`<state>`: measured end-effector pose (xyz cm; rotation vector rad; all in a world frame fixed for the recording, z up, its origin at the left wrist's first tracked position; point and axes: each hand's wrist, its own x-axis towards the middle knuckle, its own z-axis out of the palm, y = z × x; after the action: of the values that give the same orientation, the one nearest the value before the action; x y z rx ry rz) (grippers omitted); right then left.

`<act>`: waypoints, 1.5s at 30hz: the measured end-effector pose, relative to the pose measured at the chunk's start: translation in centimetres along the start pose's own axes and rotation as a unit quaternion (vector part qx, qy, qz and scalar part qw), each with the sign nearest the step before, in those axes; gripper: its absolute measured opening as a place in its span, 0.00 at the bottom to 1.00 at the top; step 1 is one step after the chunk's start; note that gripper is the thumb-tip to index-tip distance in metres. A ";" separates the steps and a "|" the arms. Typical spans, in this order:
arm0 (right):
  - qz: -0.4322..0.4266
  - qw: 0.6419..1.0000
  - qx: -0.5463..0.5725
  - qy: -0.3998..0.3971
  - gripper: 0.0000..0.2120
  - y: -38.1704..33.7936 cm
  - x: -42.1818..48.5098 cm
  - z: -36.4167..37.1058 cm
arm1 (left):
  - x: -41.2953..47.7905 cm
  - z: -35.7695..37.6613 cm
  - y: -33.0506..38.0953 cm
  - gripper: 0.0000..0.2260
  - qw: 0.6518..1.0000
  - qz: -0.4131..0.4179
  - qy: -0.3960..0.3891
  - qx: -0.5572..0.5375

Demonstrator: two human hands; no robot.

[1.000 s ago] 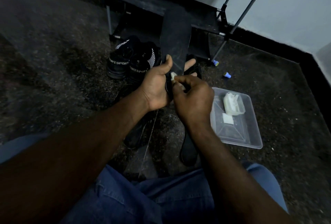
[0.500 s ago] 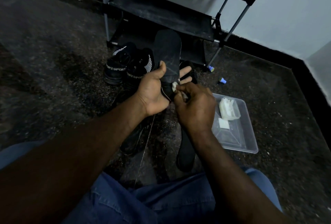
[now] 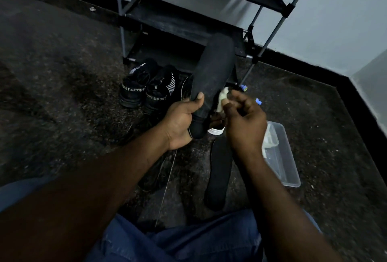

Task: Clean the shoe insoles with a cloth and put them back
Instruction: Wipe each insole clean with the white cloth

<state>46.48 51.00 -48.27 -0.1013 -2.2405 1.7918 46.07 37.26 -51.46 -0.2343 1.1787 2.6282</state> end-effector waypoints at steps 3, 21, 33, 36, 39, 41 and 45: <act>0.049 0.997 0.062 -0.012 0.06 -0.6 1.8 -1.1 | 0.0 0.3 -0.3 0.15 0.999 0.010 -0.023 0.020; 0.045 0.998 -0.046 -0.001 0.04 3.4 -0.3 0.0 | 0.0 -0.4 0.3 0.16 0.998 -0.012 -0.032 0.056; -0.120 0.974 -0.192 0.012 0.10 0.2 2.2 0.4 | 0.2 -0.6 0.0 0.18 0.995 0.004 -0.057 0.083; -0.180 0.953 -0.240 -0.033 0.15 0.5 1.9 1.1 | 0.2 -0.7 -0.1 0.19 0.992 0.005 -0.072 0.101; -0.238 0.933 -0.265 -0.057 0.14 0.3 0.5 1.8 | 0.3 -0.9 -0.3 0.23 0.991 0.003 -0.054 0.121; -0.253 0.925 -0.278 -0.058 0.12 0.0 0.3 1.9 | 0.3 -0.8 -0.5 0.25 0.992 0.001 -0.056 0.115; -0.202 0.936 -0.290 0.002 0.08 0.3 2.4 0.8 | 0.1 -0.4 -0.7 0.25 0.991 -0.004 -0.097 0.092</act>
<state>43.90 50.84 -48.32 0.2272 -2.4853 0.8944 46.17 37.46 -52.27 0.0513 1.3359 2.4496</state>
